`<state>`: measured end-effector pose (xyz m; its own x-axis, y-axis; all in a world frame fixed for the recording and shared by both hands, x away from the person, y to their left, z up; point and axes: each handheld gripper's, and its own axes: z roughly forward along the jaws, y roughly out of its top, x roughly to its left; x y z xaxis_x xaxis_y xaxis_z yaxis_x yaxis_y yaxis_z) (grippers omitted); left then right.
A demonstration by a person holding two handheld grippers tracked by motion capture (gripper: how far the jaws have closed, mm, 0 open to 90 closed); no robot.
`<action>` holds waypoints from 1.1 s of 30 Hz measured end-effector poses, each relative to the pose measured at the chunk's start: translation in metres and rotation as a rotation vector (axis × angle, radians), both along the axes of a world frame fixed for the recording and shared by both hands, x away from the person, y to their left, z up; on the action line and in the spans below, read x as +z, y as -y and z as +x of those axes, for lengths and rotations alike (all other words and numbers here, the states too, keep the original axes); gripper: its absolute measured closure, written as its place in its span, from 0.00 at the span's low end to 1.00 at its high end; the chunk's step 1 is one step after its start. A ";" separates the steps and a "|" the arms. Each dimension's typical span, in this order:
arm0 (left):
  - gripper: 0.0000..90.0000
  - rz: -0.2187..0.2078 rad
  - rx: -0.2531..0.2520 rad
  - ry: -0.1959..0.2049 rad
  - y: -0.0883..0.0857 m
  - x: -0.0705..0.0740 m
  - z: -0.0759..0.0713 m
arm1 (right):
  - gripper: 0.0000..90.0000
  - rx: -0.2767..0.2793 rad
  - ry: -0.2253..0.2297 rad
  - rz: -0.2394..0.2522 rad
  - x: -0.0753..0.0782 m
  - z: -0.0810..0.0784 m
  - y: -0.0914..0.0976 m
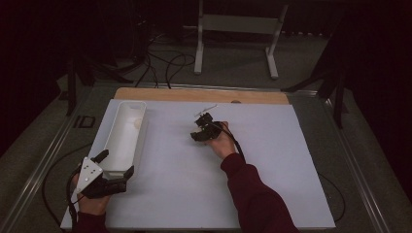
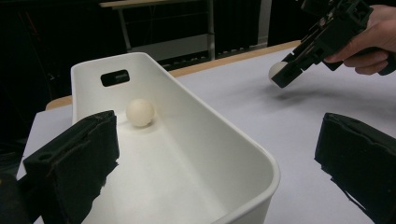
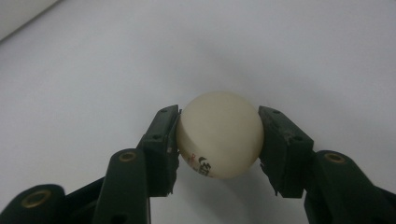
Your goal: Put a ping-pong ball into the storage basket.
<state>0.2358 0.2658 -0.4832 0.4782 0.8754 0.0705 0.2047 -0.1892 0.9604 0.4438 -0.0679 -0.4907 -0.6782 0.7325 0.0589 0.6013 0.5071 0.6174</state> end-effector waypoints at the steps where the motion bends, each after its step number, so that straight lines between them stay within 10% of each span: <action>1: 0.01 0.000 0.000 0.001 0.000 0.000 0.000 | 0.56 0.005 0.002 -0.002 0.001 -0.001 0.000; 33: 0.01 0.003 -0.002 -0.002 0.001 0.000 0.000 | 0.55 0.066 0.032 0.025 0.028 -0.013 -0.005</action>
